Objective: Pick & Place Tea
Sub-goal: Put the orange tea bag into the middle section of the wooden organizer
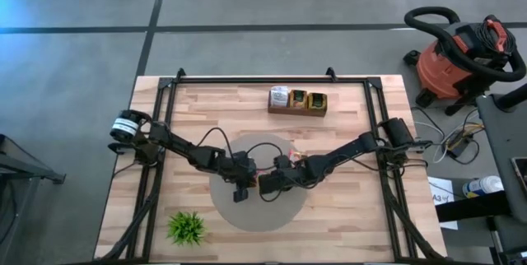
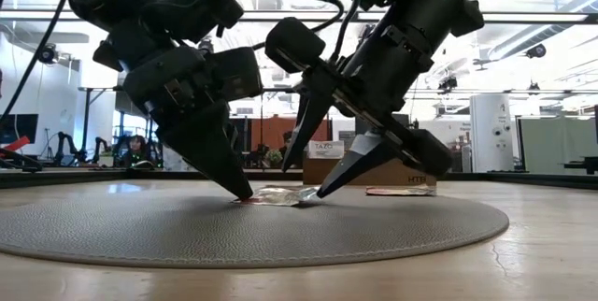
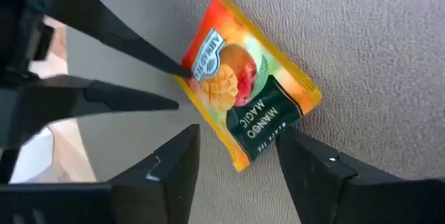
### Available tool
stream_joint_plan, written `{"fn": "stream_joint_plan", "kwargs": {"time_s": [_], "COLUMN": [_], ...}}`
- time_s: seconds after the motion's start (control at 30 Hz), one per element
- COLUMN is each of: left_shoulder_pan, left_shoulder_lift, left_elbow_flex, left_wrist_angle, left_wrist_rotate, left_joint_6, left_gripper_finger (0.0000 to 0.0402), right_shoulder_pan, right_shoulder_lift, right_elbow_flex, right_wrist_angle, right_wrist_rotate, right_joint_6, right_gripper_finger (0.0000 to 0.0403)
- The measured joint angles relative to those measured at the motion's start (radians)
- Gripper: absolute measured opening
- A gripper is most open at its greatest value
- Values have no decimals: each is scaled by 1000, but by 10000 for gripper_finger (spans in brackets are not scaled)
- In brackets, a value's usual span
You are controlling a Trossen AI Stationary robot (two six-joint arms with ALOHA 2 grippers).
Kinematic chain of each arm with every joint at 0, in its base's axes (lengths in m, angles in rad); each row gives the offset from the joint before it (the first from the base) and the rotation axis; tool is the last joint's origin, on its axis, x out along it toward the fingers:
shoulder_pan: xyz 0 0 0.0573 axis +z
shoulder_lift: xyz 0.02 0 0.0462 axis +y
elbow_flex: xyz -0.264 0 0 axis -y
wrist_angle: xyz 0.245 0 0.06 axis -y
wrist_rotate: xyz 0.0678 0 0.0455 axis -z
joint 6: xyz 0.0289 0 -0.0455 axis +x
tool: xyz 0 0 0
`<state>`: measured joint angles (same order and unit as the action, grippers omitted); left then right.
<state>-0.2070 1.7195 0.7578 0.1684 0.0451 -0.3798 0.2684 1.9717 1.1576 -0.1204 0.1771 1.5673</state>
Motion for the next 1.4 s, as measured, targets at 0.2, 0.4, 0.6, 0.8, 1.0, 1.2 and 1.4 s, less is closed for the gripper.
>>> {"fn": "stream_joint_plan", "kwargs": {"time_s": [0.2,0.4,0.6,0.8,1.0,1.2,1.4], "left_shoulder_pan": [0,-1,-1,-1,-1,0,0], "left_shoulder_lift": [0,1,1,-2,1,5,56], "left_elbow_flex": [-1,-2,-22,-46,-49,-50,-47], "left_wrist_angle": [7,34,42,59,96,116,183], "left_wrist_rotate": [2,16,16,15,16,14,12], "left_joint_6": [-15,-16,-16,-16,-16,-16,-62], "left_gripper_finger": [83,83,83,83,83,83,83], "right_shoulder_pan": [-2,-2,0,-11,-33,-46,-42], "right_shoulder_lift": [0,-1,-6,-5,-3,-3,-3], "right_elbow_flex": [0,0,1,0,0,0,0], "right_wrist_angle": [-4,-13,-128,-76,-49,-8,-12], "right_wrist_rotate": [35,56,61,59,67,25,-29], "right_joint_6": [-42,-160,-176,-232,-274,-314,-313], "right_gripper_finger": [174,163,161,159,153,152,146]}}
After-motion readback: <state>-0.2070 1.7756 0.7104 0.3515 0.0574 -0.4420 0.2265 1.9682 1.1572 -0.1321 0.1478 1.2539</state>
